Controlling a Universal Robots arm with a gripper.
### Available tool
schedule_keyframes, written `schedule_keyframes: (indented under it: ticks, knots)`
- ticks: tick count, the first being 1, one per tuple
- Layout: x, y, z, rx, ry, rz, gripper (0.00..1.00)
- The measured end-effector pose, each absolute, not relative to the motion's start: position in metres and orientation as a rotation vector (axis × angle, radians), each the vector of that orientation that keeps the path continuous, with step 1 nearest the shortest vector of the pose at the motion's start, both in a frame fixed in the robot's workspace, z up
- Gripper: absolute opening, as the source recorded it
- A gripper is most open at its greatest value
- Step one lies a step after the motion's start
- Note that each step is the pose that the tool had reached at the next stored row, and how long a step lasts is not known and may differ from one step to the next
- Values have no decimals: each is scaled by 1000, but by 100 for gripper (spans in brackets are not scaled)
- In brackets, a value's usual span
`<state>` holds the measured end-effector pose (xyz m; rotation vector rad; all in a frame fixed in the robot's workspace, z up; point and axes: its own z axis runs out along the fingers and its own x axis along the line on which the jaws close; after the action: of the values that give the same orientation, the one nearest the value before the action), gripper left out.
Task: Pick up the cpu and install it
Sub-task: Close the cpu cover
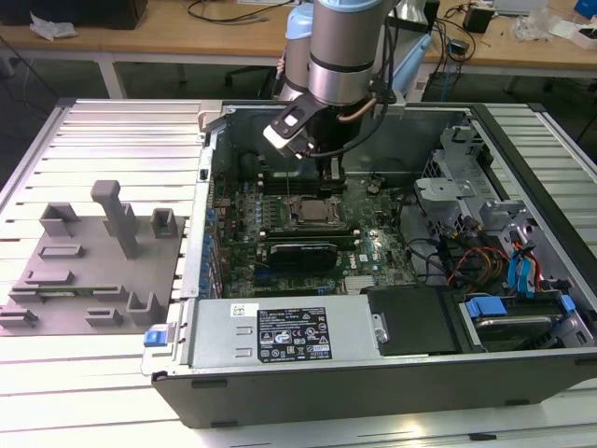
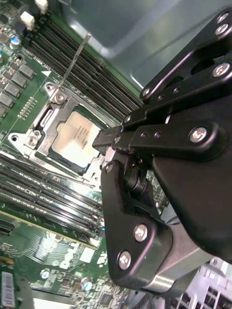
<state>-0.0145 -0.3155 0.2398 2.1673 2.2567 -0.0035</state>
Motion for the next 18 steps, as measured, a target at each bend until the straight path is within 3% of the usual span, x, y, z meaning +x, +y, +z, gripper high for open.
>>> schedule_keyframes:
  ticks: [18]
  knots:
    - [-14, -315, 240, 1600, 2688, -1, 11]
